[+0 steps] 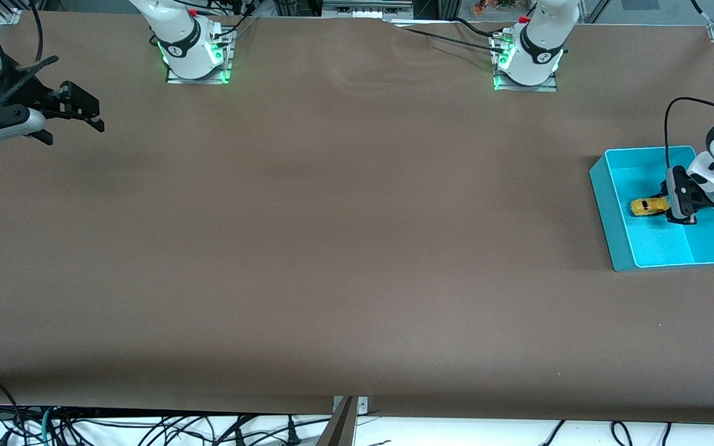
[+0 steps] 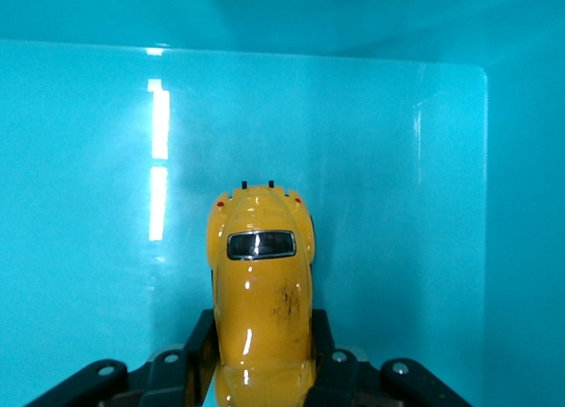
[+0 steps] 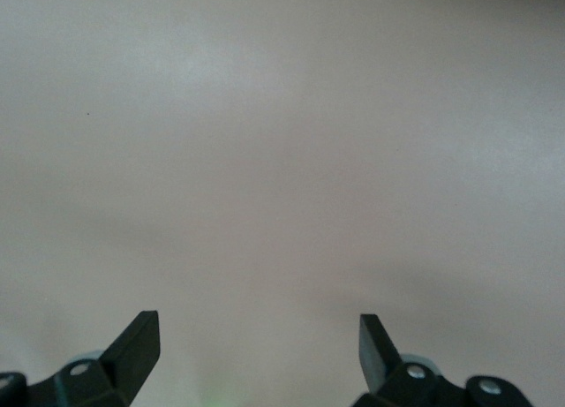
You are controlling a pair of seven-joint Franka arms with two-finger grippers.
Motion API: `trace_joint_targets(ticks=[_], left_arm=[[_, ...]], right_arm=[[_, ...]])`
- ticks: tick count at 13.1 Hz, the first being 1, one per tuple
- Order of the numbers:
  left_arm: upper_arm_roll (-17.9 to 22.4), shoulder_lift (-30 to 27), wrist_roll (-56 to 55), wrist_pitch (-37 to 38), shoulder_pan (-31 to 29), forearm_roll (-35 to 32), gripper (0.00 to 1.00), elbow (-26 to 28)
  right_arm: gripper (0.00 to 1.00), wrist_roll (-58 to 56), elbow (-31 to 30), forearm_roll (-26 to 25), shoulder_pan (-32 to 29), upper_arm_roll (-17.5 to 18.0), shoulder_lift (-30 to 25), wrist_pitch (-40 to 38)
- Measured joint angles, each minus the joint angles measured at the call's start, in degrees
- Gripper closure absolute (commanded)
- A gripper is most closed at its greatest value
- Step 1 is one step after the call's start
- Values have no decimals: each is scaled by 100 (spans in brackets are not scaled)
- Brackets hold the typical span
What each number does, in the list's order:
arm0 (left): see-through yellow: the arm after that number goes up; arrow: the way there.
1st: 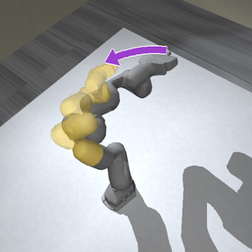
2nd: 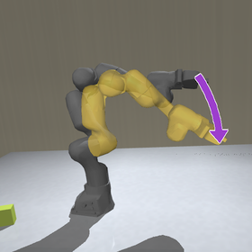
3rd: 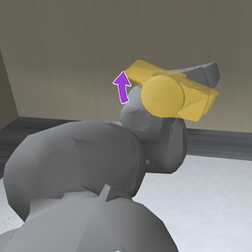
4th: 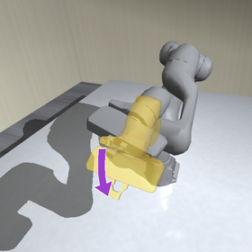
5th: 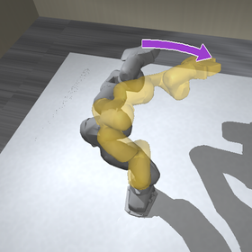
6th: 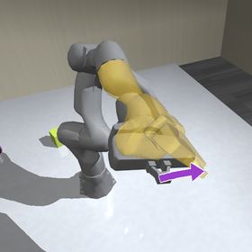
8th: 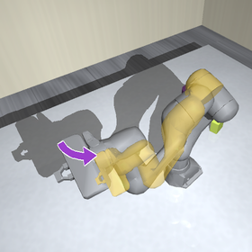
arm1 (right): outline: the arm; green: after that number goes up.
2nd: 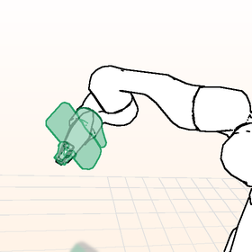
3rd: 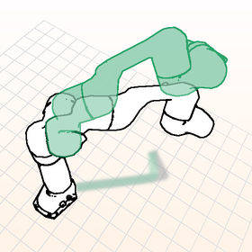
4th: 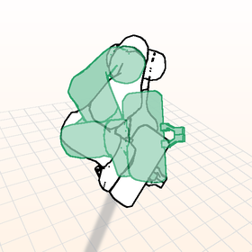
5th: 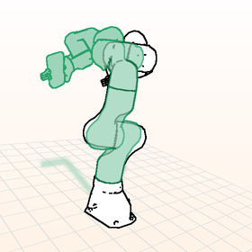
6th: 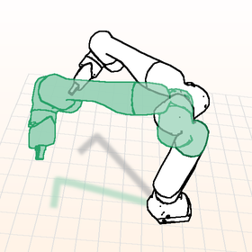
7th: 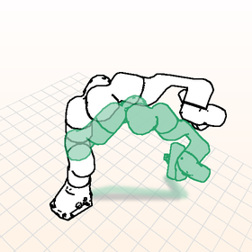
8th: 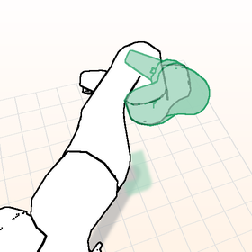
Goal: Wind and store yellow beetle car
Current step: 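Lower the car into the bin and open the left gripper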
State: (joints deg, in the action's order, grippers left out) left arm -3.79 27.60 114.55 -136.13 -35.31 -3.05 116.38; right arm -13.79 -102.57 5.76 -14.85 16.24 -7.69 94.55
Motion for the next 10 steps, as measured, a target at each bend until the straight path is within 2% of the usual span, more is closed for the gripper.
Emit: trace_joint_targets(ticks=[2, 3, 5, 6, 7, 10], left_arm=[[0, 101, 0, -165, 0, 0, 81, 0], [0, 130, 0, -212, 0, 0, 77, 0], [0, 134, 0, -225, 0, 0, 42, -1], [0, 134, 0, -233, 0, 0, 16, -3], [0, 135, 10, -256, 1, 0, 0, -5], [-5, 122, 53, -255, 2, 0, 0, -79]], right_arm=[[0, 0, 0, 0, 0, 0, 2, 0], [0, 0, 0, 0, 0, 0, 4, 0], [0, 0, 0, 0, 0, 0, 6, 0], [0, 0, 0, 0, 0, 0, 6, 0], [0, 0, 0, 0, 0, 0, 7, 0], [0, 0, 0, -7, 0, 0, 18, 0]])
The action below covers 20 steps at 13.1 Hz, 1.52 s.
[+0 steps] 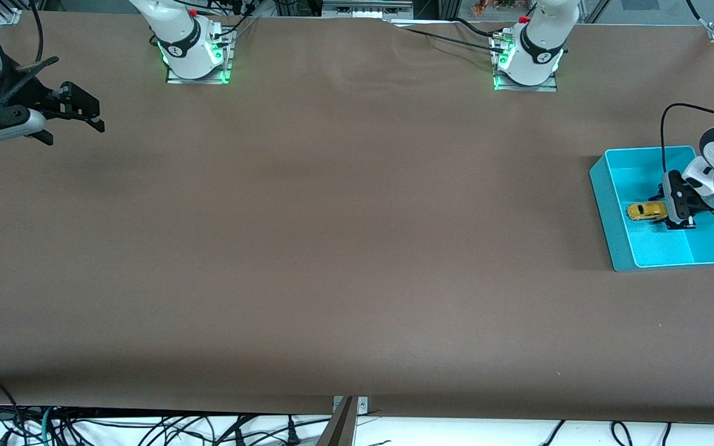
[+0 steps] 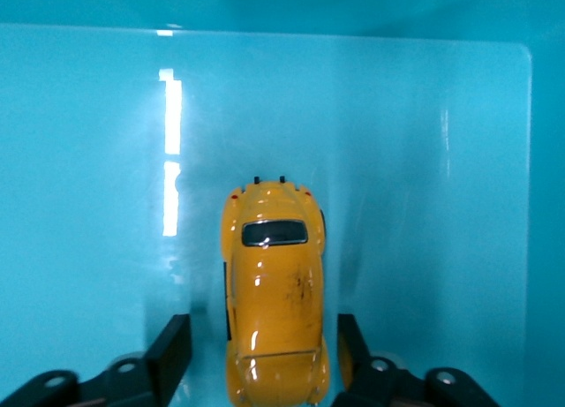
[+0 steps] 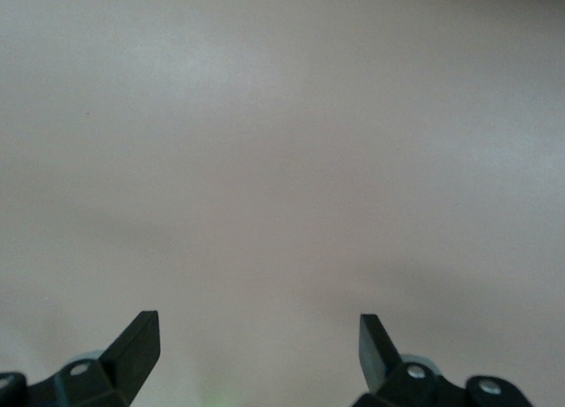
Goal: Wind and store yellow beetle car
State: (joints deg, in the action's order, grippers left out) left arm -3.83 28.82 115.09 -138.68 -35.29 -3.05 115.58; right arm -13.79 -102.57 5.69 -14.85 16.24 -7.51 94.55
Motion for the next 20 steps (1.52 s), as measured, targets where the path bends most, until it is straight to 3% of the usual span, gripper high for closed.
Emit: trace_joint_targets(ticks=[4, 7, 9, 12, 16, 20], left_arm=[[-19, -274, 2, 476, 18, 0, 0, -169], [-58, -658, -26, 1338, 260, 91, 0, -527], [-71, -880, -170, 1856, 551, 513, 0, -801], [-91, -1158, -705, 2017, 932, 1032, 0, -903], [-237, -1495, -2878, 2156, 1724, 1239, 0, -919], [-1028, -1841, -5709, 2160, 2082, 1246, 0, -1187]], right_arm=[[0, 0, 0, -19, 0, 0, 39, 0], [0, 0, 0, -21, 0, 0, 50, 0], [0, 0, 0, -22, 0, 0, 51, 0], [0, 0, 0, -22, 0, 0, 51, 0], [0, 0, 0, -23, 0, -2, 53, 0], [0, 0, 0, -24, 0, -3, 55, 0]])
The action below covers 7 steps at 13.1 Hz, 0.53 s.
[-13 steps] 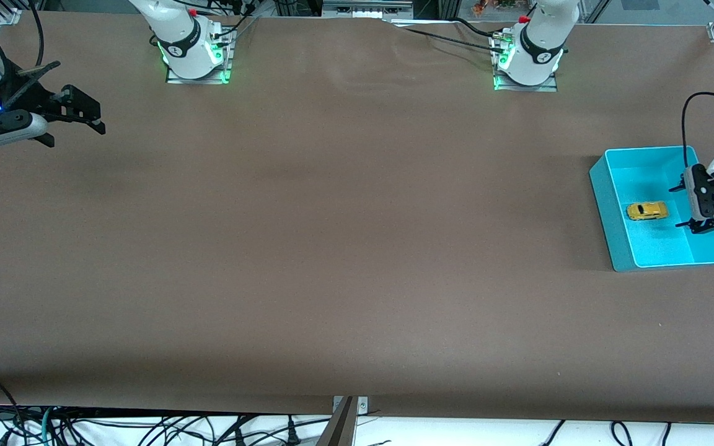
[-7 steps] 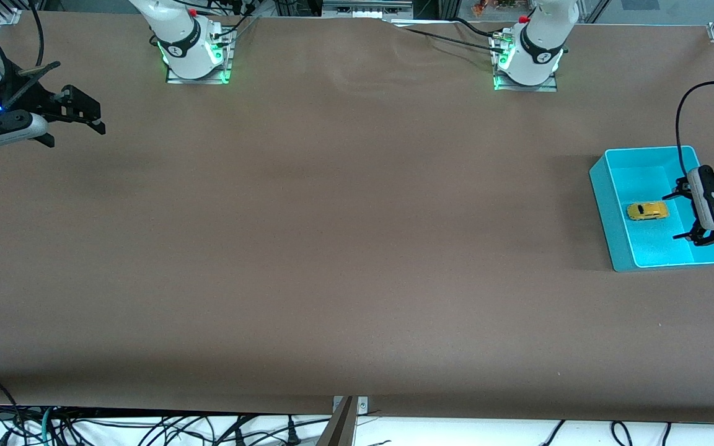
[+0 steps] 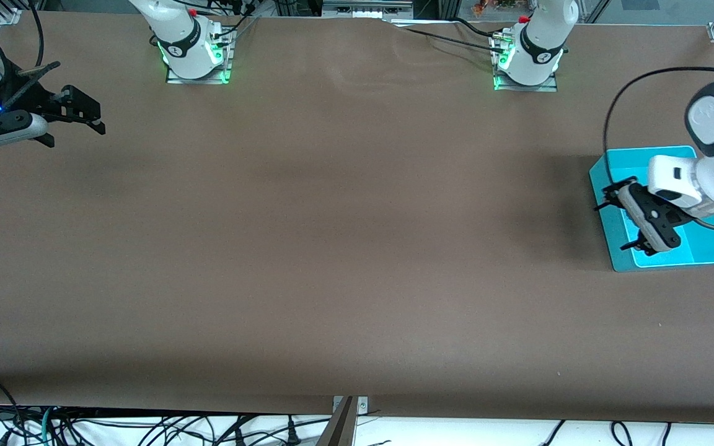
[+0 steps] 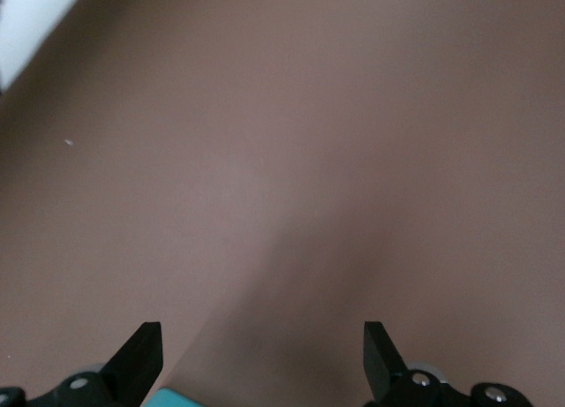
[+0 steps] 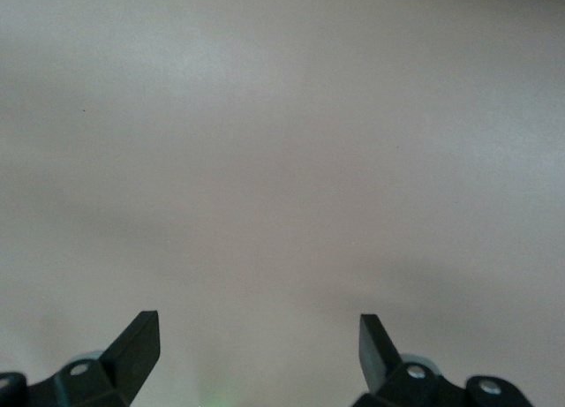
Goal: Wind and store yellow beetle car
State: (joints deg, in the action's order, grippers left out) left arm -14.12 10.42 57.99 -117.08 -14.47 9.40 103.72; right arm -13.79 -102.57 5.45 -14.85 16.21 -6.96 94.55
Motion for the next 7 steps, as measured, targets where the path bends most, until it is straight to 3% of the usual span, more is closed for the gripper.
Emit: trace_joint_targets(ticks=[4, 7], left_arm=[[-111, -262, -3040, 694, 289, 0, 0, -501], [30, -274, -3792, 1566, 311, -184, 0, -1005]], right_arm=[[0, 0, 0, -7, 0, 0, 1, 0], [0, 0, 0, -9, 0, 0, 2, 0]])
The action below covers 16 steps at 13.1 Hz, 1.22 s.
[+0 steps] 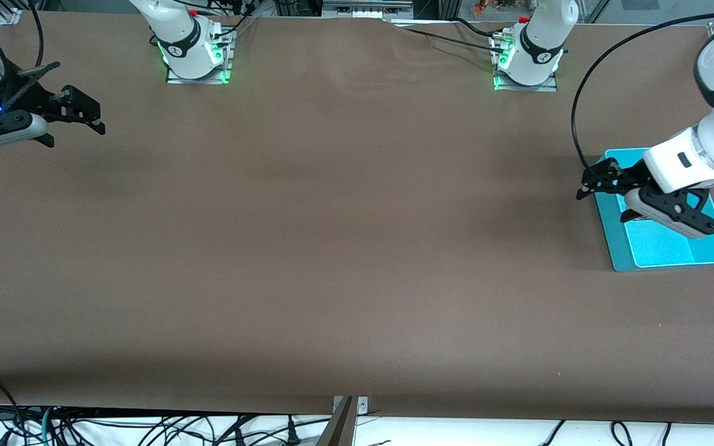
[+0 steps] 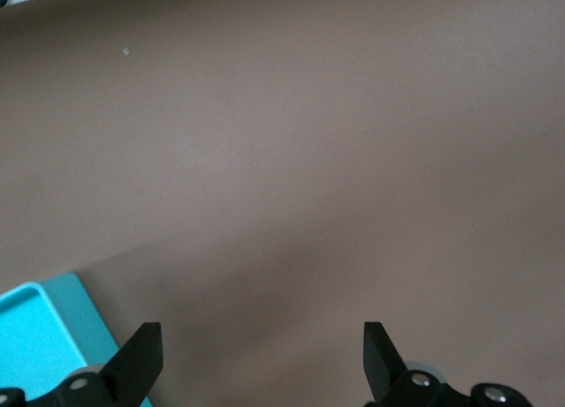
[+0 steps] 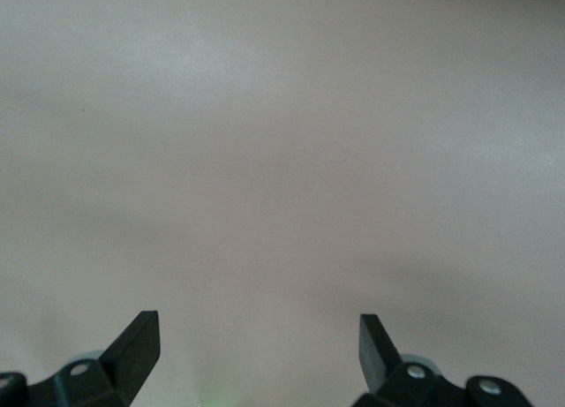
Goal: Wind and store yellow beetle car
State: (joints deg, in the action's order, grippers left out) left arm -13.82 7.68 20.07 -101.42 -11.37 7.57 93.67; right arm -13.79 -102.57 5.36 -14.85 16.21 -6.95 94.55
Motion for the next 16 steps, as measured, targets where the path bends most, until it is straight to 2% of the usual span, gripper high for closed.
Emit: trace_joint_targets(ticks=[4, 7, 9, 11, 16], left_arm=[[376, -16, -206, 359, 498, -951, 0, -762], [451, -74, -444, 1085, 559, -1005, 0, -955], [546, -106, -1282, 1513, 563, -987, 0, -974], [553, -149, -1898, 1638, 571, -970, 0, -977], [603, -145, -2079, 1690, 551, -970, 0, -977]], right_arm=[[0, 0, 20, -1, 0, 0, 0, 0], [0, -27, 33, 1, 3, 3, 0, 0], [0, -76, 34, 1, 15, 12, 2, -91], [0, -81, 34, -7, 20, 14, 3, -240], [0, -157, 35, -151, 20, 14, 3, -273]])
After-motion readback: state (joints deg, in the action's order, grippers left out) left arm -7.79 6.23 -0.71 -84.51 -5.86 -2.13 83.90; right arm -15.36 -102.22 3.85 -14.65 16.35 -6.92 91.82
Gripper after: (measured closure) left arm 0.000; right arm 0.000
